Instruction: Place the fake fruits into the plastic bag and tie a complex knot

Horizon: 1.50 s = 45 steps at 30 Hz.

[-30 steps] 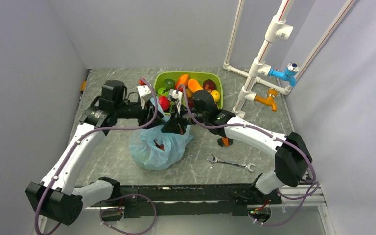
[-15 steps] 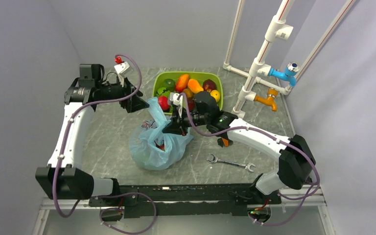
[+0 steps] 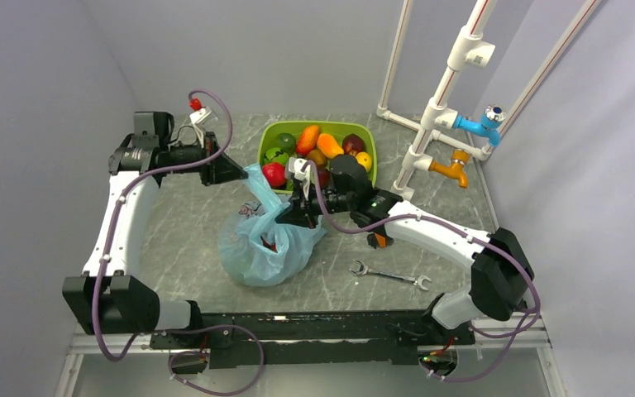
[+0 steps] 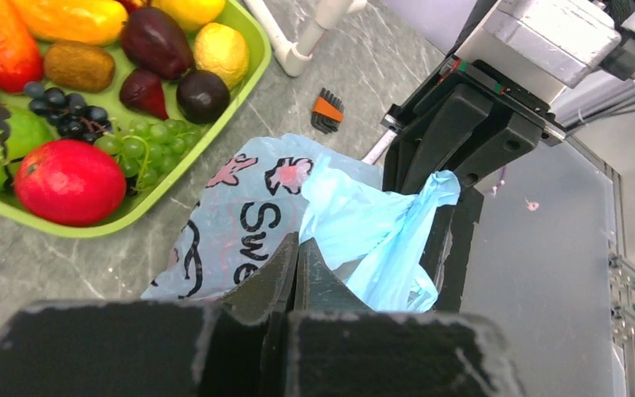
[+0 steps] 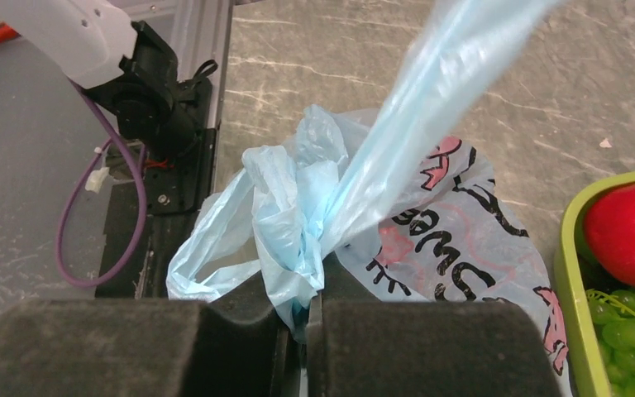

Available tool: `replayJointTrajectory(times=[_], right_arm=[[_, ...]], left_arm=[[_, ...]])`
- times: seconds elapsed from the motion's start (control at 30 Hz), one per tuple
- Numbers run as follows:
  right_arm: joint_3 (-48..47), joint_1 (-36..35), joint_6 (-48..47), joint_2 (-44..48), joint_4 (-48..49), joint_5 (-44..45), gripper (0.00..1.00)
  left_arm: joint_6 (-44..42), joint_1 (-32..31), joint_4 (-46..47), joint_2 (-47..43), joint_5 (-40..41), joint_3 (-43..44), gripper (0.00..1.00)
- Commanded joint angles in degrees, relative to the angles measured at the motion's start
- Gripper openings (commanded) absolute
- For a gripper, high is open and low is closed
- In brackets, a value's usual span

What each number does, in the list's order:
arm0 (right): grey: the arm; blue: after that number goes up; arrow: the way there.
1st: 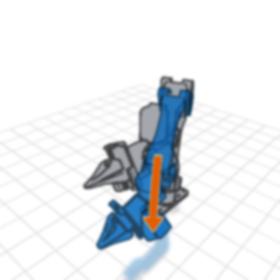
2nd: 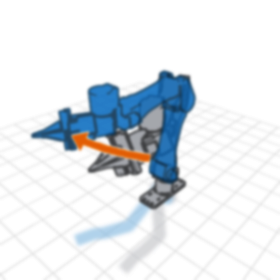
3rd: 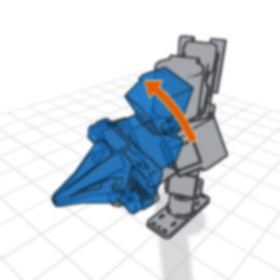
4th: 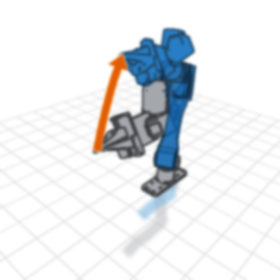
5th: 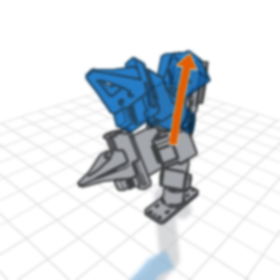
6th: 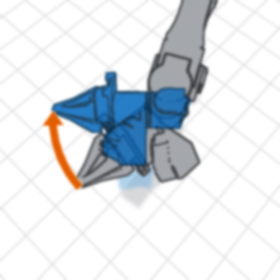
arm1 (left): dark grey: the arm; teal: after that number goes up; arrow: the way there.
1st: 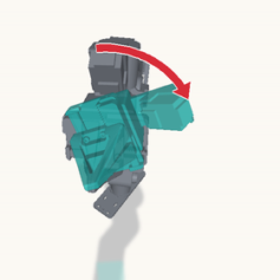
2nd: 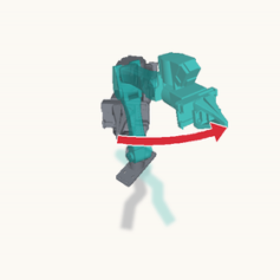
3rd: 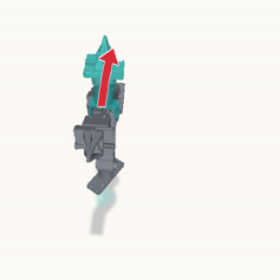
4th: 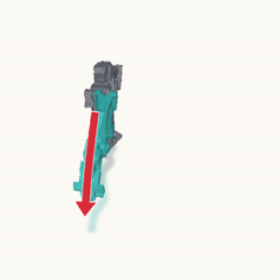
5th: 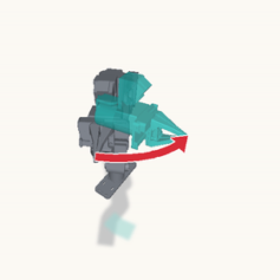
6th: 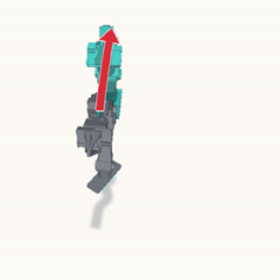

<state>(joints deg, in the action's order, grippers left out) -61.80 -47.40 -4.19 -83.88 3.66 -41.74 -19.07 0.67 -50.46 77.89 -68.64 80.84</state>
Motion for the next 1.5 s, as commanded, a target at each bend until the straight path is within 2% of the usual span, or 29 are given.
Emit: replayJointTrajectory(times=[0.0, 0.13, 0.2, 0.3, 0.37, 0.5, 0.6, 0.7, 0.8, 0.93, 1.03, 1.17, 1.27, 1.33, 1.47], right_arm=[[3.2, -0.2, 1.6, 1.9, 0.1, -1.9, 0.08], [3.6, -0.2, 2.7, 1.1, 0.6, -1.5, 0.08], [2.9, -0.1, 3.4, 0.4, 0.2, -0.6, 0.02], [1.5, 0.3, 7.1, -0.4, 0.6, 1.4, 0.00], [1.1, 0.6, 10.0, -0.4, 1.7, 3.5, 0.00], [-0.1, 0.7, 13.4, -0.2, 1.8, 7.9, 0.00], [-1.0, 0.7, 15.3, -0.2, 1.6, 10.0, 0.00], [-1.4, 0.6, 17.8, 0.0, 2.1, 11.2, 0.00], [-1.4, 0.6, 19.6, 0.9, 2.9, 11.4, 0.00], [-0.2, 0.5, 22.6, 2.5, 4.6, 10.6, 0.00], [0.5, -1.2, 25.0, 3.4, 6.1, 9.9, 0.00], [1.1, -3.6, 26.7, 3.7, 7.2, 10.7, 0.00], [1.8, -3.8, 27.0, 3.9, 7.2, 11.3, 0.00], [1.7, -3.7, 26.4, 4.1, 6.7, 11.7, 0.00], [1.4, -3.3, 26.5, 3.7, 7.0, 12.0, 0.00]], left_arm=[[6.2, 3.5, 11.8, -4.8, 2.2, -2.0, 0.00], [8.5, 2.9, 14.6, -6.9, 1.0, -3.0, 0.00], [7.7, 2.2, 13.3, -8.9, -0.6, -2.9, 0.00], [1.4, -0.2, 6.1, -13.0, -2.4, -3.0, 0.00], [-2.8, -4.0, -0.3, -15.8, -3.3, -5.3, 0.00], [-13.8, -13.6, -10.2, -21.9, 2.6, -14.0, 0.00], [-8.4, -20.6, -2.4, -25.9, 10.5, -24.2, 0.00], [-1.9, -25.1, 7.3, -26.6, 18.8, -30.5, 0.00], [7.9, -26.9, 14.9, -24.4, 31.5, -34.6, 0.00], [16.0, -26.3, 21.6, -21.4, 38.3, -36.3, 0.00], [22.4, -25.7, 25.8, -20.1, 37.1, -36.9, 0.00], [29.6, -20.7, 30.1, -19.2, 23.6, -35.9, 0.00], [34.6, -17.6, 32.0, -22.0, 15.3, -35.4, 0.00], [36.8, -17.3, 32.4, -24.3, 13.0, -34.6, 0.00], [41.1, -17.6, 33.0, -26.1, 13.9, -34.9, 0.00]])
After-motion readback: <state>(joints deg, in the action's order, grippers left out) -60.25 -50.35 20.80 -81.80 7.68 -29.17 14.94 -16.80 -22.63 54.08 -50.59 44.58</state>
